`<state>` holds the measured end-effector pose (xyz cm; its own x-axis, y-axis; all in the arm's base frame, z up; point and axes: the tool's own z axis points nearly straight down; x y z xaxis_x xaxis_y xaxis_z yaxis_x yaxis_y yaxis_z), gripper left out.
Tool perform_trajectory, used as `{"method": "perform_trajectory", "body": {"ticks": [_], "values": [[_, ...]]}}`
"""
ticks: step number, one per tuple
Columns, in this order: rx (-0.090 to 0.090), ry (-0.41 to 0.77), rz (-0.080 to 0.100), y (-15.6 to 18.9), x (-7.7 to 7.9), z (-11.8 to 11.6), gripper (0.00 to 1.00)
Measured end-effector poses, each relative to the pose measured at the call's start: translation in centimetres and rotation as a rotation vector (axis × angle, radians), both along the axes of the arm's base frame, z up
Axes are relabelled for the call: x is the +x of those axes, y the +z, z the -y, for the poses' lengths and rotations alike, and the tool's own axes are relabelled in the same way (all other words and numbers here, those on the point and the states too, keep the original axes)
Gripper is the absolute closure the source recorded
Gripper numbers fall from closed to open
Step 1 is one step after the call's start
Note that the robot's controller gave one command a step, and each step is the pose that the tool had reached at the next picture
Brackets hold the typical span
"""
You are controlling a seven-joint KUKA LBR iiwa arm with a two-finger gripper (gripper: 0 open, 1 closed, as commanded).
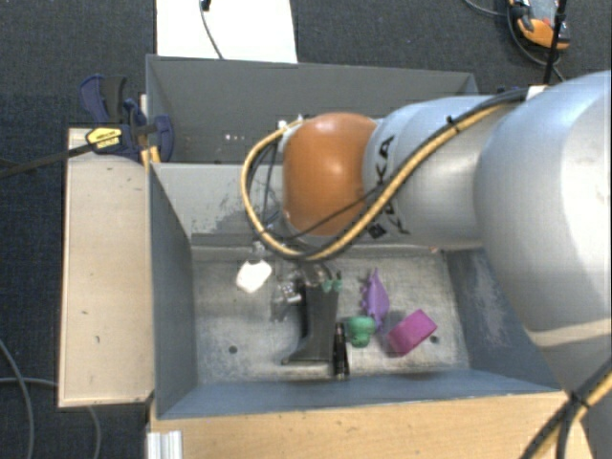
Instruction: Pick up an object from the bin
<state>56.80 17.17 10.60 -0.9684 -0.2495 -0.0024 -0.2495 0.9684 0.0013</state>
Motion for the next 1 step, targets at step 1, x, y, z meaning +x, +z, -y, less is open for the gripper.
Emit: {"method": "perform_trajectory", "body": {"ticks": [1], "values": [[0.003, -0.132, 0.004, -1.72, 0.73, 0.59, 0.0]]}}
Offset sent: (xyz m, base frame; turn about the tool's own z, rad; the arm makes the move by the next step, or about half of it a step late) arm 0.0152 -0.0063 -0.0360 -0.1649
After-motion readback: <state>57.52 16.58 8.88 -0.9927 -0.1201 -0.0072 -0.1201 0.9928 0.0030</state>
